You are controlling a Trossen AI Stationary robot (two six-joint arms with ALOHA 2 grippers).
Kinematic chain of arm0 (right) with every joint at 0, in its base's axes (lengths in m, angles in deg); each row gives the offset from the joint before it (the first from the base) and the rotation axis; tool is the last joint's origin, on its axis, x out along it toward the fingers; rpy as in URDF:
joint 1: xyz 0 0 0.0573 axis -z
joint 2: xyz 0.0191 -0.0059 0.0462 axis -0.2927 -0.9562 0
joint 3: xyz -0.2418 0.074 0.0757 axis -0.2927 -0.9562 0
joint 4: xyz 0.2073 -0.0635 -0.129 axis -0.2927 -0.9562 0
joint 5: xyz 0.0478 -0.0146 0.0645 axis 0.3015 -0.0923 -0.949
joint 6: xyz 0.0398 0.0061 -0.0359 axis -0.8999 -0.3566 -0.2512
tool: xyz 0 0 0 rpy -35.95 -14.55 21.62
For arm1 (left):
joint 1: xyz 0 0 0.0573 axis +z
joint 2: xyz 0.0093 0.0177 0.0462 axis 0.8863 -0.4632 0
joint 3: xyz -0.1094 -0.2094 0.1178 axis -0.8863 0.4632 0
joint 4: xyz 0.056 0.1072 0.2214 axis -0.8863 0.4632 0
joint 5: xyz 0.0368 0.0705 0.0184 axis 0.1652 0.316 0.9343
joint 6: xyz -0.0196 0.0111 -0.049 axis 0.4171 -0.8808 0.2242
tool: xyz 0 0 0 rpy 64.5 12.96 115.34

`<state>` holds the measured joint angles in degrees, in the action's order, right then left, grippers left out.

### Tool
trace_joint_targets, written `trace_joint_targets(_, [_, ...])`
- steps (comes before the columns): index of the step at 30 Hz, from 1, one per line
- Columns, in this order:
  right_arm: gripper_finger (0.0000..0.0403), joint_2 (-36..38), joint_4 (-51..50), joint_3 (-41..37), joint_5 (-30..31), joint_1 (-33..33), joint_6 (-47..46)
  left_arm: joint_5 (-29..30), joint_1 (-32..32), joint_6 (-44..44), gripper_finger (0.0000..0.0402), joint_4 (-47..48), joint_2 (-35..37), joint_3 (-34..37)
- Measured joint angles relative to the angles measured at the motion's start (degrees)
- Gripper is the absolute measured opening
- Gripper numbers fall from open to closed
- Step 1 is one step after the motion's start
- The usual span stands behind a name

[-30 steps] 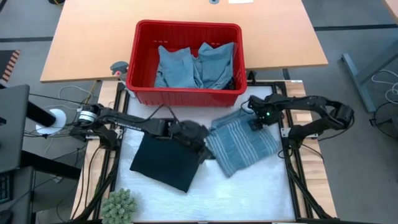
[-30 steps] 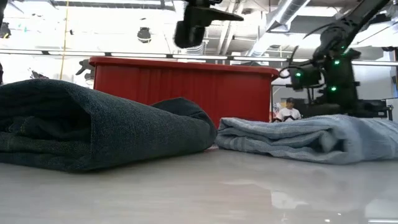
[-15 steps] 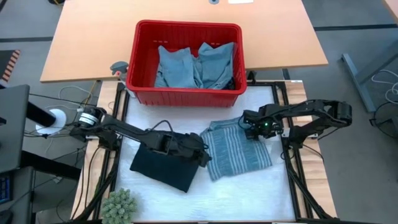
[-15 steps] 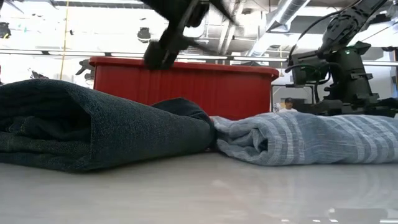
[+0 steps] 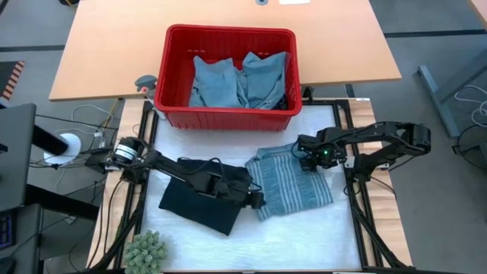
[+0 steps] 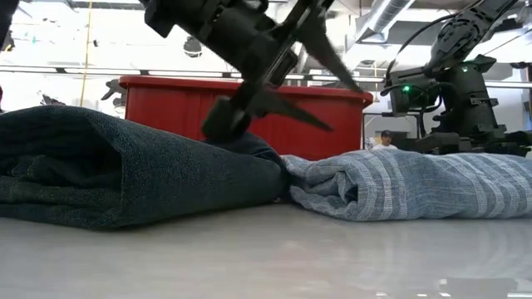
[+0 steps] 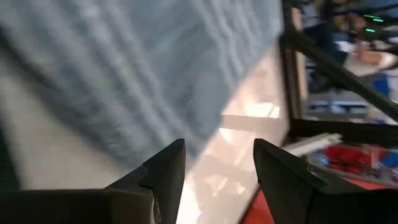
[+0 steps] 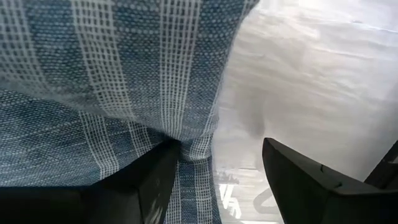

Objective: Fold Laundry from Bin
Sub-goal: Stack the folded light blue shirt on top of the folded black pants

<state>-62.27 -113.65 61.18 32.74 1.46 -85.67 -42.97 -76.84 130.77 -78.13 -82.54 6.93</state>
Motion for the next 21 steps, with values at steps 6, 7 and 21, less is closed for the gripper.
trace_joint_targets(6, [0.0265, 0.00, 0.09, -0.02, 0.68, 0.00, 0.92, 4.38, -1.09, 0.59, 0.0178, 8.24, 2.32, -0.08])
trace_joint_targets(7, [0.0265, 0.00, 0.17, -0.02, 0.70, 0.00, 1.13, 3.71, -1.12, 0.90, 0.0179, 8.62, 2.15, -0.09])
trace_joint_targets(21, [0.0265, 0.00, 0.74, 0.02, 1.11, 0.00, 1.62, -2.92, 1.40, 9.76, 0.0299, 14.01, -1.95, -0.09])
